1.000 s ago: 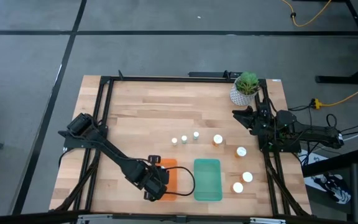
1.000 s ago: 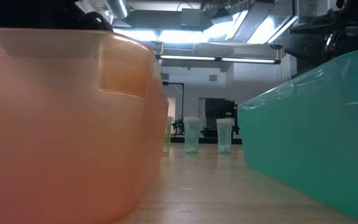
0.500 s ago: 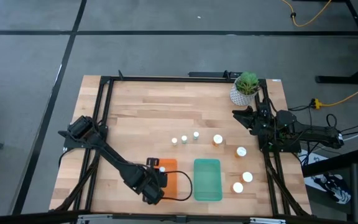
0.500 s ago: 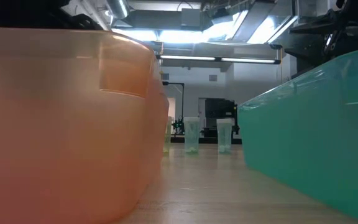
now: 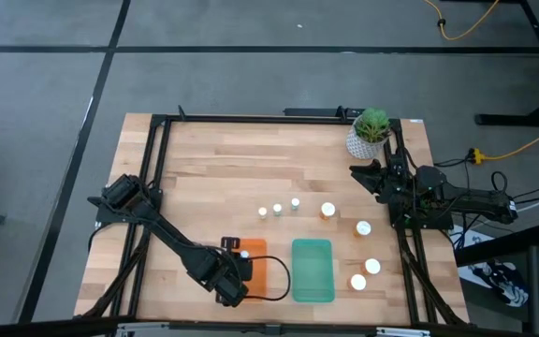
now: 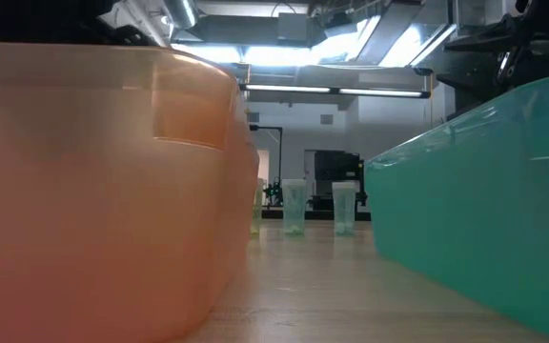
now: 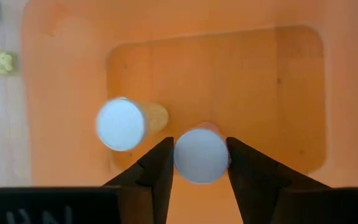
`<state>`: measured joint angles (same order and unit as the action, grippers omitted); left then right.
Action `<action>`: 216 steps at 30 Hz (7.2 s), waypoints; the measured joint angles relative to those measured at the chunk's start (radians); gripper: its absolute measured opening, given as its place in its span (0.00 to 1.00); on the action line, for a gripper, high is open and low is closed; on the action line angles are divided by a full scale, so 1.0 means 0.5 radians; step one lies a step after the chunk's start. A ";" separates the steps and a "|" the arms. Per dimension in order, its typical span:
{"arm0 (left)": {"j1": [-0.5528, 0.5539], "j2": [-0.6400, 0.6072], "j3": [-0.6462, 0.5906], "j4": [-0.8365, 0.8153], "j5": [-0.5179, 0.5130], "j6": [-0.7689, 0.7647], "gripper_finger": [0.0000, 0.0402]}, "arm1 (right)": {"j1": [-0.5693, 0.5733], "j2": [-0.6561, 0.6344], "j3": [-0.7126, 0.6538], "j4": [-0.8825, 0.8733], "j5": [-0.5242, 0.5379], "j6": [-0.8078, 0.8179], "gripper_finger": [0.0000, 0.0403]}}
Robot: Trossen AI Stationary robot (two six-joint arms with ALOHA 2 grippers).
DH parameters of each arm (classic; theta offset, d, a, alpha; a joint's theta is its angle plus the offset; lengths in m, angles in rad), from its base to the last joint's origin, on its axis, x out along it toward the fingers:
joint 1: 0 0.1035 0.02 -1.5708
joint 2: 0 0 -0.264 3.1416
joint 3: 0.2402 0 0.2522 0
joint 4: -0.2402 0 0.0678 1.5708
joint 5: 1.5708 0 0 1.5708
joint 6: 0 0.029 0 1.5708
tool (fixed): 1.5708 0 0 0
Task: Pick and place medicine bottles into bin by pill shape (circle, oval)
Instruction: Put the small pink pill bottle into the orange bin, then adjust the orange bin on the table, then put the small yellow pill bottle into the orange bin
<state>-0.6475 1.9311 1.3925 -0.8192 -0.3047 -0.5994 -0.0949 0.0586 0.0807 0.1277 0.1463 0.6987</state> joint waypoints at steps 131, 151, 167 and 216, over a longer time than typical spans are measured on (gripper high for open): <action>0.600 -0.253 0.009 -0.856 0.356 0.002 0.48 | 0.000 -0.001 0.000 -0.075 -0.159 -0.005 0.53; 1.112 -0.227 0.229 -0.268 0.386 0.799 0.48 | 0.000 -0.001 0.000 -0.068 -0.158 0.003 0.53; 1.177 -0.101 0.230 -0.150 0.490 1.004 0.48 | 0.000 -0.002 -0.001 0.425 0.056 -0.389 0.53; 1.188 -0.083 -0.149 0.427 0.411 1.032 0.48 | -0.001 -0.002 -0.001 0.476 0.089 -0.568 0.53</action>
<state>-0.0534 1.8897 1.3178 -0.6056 -0.0993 -0.0835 -0.0952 0.0578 0.0803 0.3654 0.1909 0.4147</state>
